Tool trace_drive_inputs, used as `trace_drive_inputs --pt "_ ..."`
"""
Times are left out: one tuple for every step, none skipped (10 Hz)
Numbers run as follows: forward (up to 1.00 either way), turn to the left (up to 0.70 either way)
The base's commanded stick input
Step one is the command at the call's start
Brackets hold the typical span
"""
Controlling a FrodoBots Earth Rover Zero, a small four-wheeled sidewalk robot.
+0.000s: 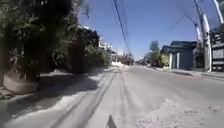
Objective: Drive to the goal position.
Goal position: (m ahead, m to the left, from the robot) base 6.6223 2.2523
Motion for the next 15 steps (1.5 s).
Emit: trace_drive_inputs --pt "1.00 0.00" --pt "1.00 0.00" --pt "1.00 0.00" --pt "1.00 0.00" --pt "1.00 0.00" --pt "1.00 0.00" --pt "1.00 0.00" --pt "1.00 0.00" --pt "1.00 0.00" --pt "1.00 0.00" --pt "1.00 0.00" --pt "1.00 -0.02" --pt "1.00 -0.08" --pt "1.00 -0.19" --pt "1.00 -0.38"
